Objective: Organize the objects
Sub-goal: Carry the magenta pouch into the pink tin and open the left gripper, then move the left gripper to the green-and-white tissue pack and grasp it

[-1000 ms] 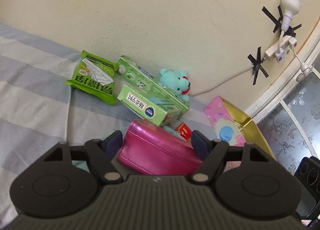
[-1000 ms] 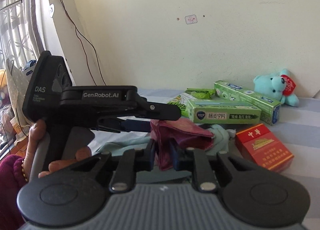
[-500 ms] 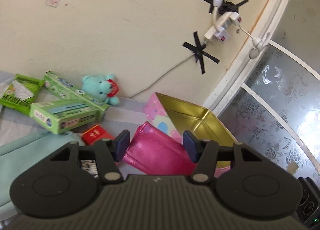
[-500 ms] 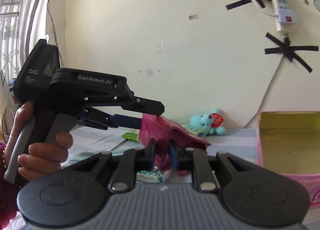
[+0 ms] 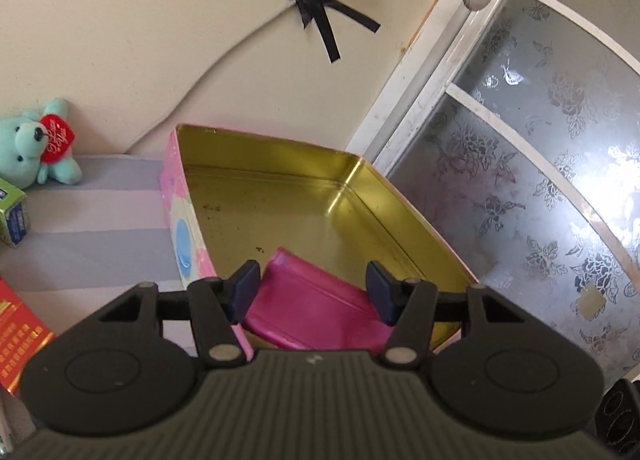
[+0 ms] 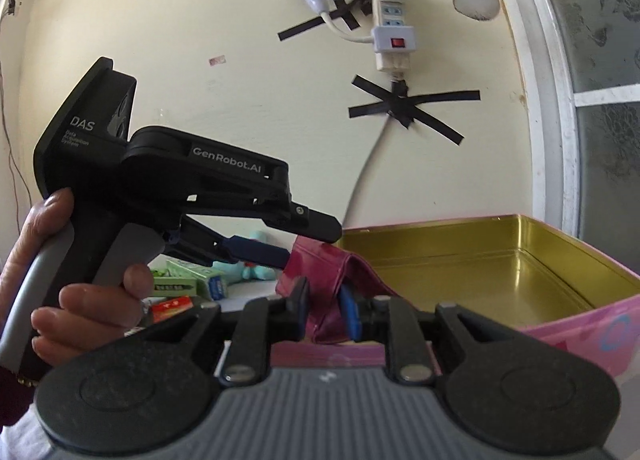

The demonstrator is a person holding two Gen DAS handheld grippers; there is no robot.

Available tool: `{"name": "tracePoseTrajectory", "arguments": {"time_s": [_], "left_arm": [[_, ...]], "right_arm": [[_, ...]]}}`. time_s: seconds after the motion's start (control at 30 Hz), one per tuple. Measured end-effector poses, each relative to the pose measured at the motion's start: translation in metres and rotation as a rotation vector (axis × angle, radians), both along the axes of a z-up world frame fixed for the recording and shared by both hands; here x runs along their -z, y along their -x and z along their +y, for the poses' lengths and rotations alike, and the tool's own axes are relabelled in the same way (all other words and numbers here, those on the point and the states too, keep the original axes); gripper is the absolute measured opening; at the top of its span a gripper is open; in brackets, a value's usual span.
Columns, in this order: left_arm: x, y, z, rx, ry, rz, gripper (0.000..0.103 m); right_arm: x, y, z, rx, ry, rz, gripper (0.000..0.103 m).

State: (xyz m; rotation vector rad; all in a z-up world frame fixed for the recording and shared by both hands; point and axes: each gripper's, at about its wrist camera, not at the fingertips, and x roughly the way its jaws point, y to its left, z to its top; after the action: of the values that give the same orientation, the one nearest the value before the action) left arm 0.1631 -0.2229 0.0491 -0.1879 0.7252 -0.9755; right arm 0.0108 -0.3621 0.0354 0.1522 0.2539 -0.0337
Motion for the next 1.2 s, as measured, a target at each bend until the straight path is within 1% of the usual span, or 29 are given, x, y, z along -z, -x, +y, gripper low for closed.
{"name": "tracePoseTrajectory", "arguments": {"time_s": [0.03,0.07,0.13,0.23,0.3,0.4,0.5,0.63,0.7,0.77,0.83,0.93,0.97,1.03,1.13,1.2], "left_arm": [[0.003,0.000,-0.001,0.003,-0.012,0.011,0.060],[0.006,0.002,-0.002,0.003,-0.027,0.006,0.060],[0.006,0.008,0.000,-0.001,-0.049,-0.023,0.060],[0.001,0.016,0.011,-0.011,-0.039,-0.036,0.060],[-0.003,0.021,0.019,-0.035,-0.029,-0.047,0.060],[-0.006,0.036,0.043,-0.076,-0.028,-0.085,0.061],[-0.001,0.053,0.071,-0.134,-0.058,-0.115,0.061],[0.018,0.070,0.114,-0.226,-0.127,-0.108,0.061],[0.029,0.075,0.136,-0.278,-0.161,-0.095,0.061],[0.038,0.077,0.160,-0.342,-0.183,-0.073,0.061],[0.043,0.073,0.179,-0.400,-0.189,-0.051,0.061],[0.045,0.064,0.203,-0.470,-0.170,-0.007,0.062],[0.044,0.060,0.207,-0.478,-0.158,-0.003,0.063],[0.042,0.052,0.211,-0.490,-0.149,-0.006,0.068],[0.043,0.040,0.213,-0.490,-0.135,0.010,0.068],[0.044,0.031,0.211,-0.486,-0.126,0.021,0.068]], "right_arm": [[0.003,0.000,0.000,0.008,-0.001,0.010,0.023],[0.004,-0.002,-0.001,0.019,-0.005,0.014,0.029],[0.007,-0.003,-0.002,0.016,-0.017,0.013,0.034],[0.008,0.000,0.000,0.021,-0.006,-0.011,0.035],[0.008,0.007,0.002,0.028,-0.003,-0.029,0.035],[0.007,0.012,0.004,0.024,-0.019,-0.051,0.035],[0.005,0.020,0.013,-0.008,-0.026,-0.068,0.035],[0.007,0.027,0.036,-0.103,-0.014,-0.052,0.037],[0.010,0.029,0.051,-0.159,0.002,-0.028,0.038],[0.013,0.025,0.066,-0.225,0.010,0.010,0.042],[0.018,0.017,0.079,-0.298,0.006,0.073,0.046],[0.027,-0.004,0.093,-0.386,-0.027,0.181,0.046],[0.030,-0.013,0.096,-0.409,-0.040,0.217,0.046],[0.037,-0.030,0.102,-0.443,-0.059,0.284,0.047],[0.043,-0.054,0.112,-0.465,-0.070,0.356,0.049],[0.047,-0.066,0.120,-0.472,-0.057,0.382,0.050]]}}
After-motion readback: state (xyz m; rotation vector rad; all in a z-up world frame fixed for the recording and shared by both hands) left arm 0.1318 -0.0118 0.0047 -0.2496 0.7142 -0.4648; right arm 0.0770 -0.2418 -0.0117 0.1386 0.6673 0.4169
